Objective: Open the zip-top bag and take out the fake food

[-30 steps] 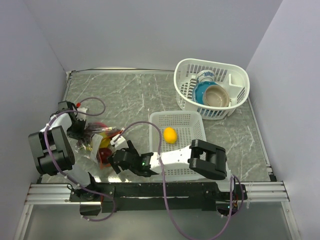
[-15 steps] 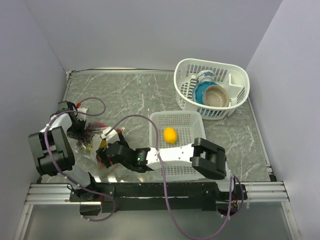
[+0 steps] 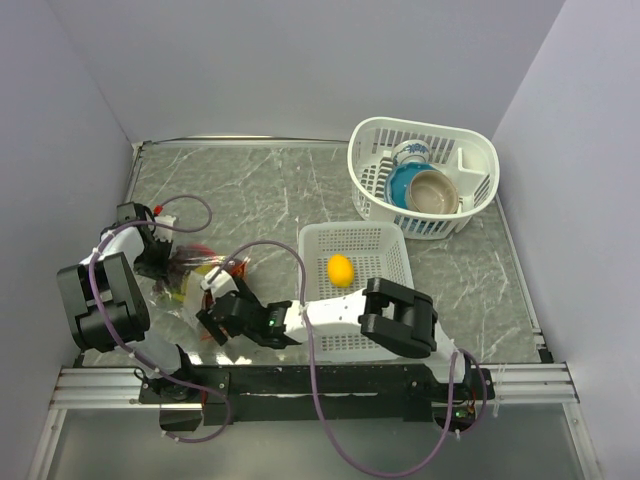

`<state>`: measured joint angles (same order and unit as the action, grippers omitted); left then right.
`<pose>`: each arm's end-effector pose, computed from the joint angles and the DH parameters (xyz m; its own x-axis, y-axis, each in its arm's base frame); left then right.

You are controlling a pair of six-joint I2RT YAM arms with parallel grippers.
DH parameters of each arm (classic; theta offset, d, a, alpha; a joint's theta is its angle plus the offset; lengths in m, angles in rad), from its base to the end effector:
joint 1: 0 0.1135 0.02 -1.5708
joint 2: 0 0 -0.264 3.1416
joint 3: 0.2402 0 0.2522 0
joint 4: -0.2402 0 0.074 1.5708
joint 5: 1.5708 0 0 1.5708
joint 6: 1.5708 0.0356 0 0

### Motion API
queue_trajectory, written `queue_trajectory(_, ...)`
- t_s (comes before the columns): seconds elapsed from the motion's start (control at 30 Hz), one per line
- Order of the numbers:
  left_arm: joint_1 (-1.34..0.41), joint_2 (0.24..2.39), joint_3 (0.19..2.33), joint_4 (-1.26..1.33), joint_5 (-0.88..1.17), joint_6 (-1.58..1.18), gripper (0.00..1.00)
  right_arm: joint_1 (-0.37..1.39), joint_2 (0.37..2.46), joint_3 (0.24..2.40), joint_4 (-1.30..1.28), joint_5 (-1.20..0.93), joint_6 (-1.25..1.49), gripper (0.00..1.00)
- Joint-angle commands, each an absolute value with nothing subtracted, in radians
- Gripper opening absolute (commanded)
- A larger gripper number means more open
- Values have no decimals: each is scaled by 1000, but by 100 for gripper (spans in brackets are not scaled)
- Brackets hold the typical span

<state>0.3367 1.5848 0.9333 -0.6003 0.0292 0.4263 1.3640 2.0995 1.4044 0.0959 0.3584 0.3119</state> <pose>0.2733 0.0946 0.1726 -0.9490 0.1058 -0.2970 0.0778 0.9915 0.1044 0.1084 0.4558 0.1701 -0.3732 -0.3793 -0.8467 -0.7801 0.6222 0.0651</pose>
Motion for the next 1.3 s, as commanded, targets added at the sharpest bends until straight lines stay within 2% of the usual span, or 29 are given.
queue_trajectory(0.0,336,1601,917,-586,20,428,1,1348,2004,1359,141,356,296,88)
queue_trajectory(0.13,334,1598,914,-583,14,439,1,1338,2005,1351,150,350,275,88)
queue_trajectory(0.43,313,1568,966,-670,75,425,1,1299,2137,1551,88,281,227,88)
queue_trajectory(0.67,275,1523,976,-718,120,408,1,1284,2201,1571,71,238,245,88)
queue_trajectory(0.8,272,1531,971,-713,120,408,1,1285,2203,1542,80,226,259,87)
queue_trajectory(0.93,273,1531,960,-701,115,408,1,1284,2181,1487,97,219,273,81)
queue_trajectory(1.07,273,1531,953,-695,110,411,1,1285,2168,1427,112,213,297,81)
queue_trajectory(1.27,273,1529,960,-698,110,410,1,1289,2137,1341,155,192,311,91)
